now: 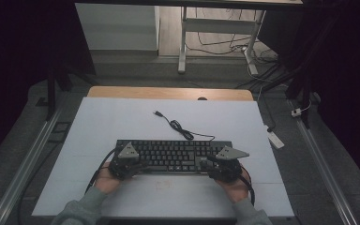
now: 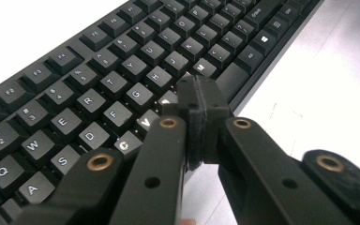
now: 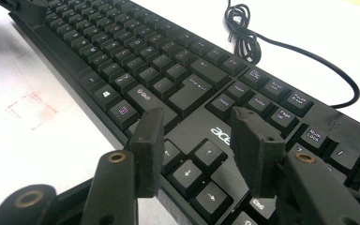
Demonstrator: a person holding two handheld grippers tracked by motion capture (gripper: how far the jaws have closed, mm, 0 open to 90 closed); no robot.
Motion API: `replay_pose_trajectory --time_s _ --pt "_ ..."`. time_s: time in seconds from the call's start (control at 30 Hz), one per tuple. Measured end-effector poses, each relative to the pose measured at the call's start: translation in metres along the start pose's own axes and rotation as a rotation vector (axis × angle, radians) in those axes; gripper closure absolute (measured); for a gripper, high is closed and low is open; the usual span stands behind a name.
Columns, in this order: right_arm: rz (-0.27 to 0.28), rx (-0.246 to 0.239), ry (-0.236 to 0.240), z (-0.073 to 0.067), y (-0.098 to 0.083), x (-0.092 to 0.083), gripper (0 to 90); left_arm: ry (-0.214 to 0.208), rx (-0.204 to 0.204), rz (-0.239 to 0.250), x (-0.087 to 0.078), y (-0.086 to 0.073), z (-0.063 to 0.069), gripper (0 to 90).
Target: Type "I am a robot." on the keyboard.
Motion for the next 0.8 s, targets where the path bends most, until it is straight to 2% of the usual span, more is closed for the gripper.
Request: replay_pose_trajectory --time_s 0.27,0.8 --pt "0.0 0.003 0.006 -0.001 0.0 0.0 55.1 0.004 0.016 -0.033 0.009 -0.004 0.003 88.9" --pt "-0.003 0.002 0.002 0.0 0.0 0.0 55.1 0.013 0.031 -0.056 0.016 -0.008 0.002 88.9"
Point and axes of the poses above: each handheld gripper's, and its own axes: x roughly forward along the jaws, y roughly out of its top, z roughly to its right, the point moved 8 cm from there along x, roughly forward along the jaws, and after that the axes turned 7 degrees about z, right-handed, at the moved point
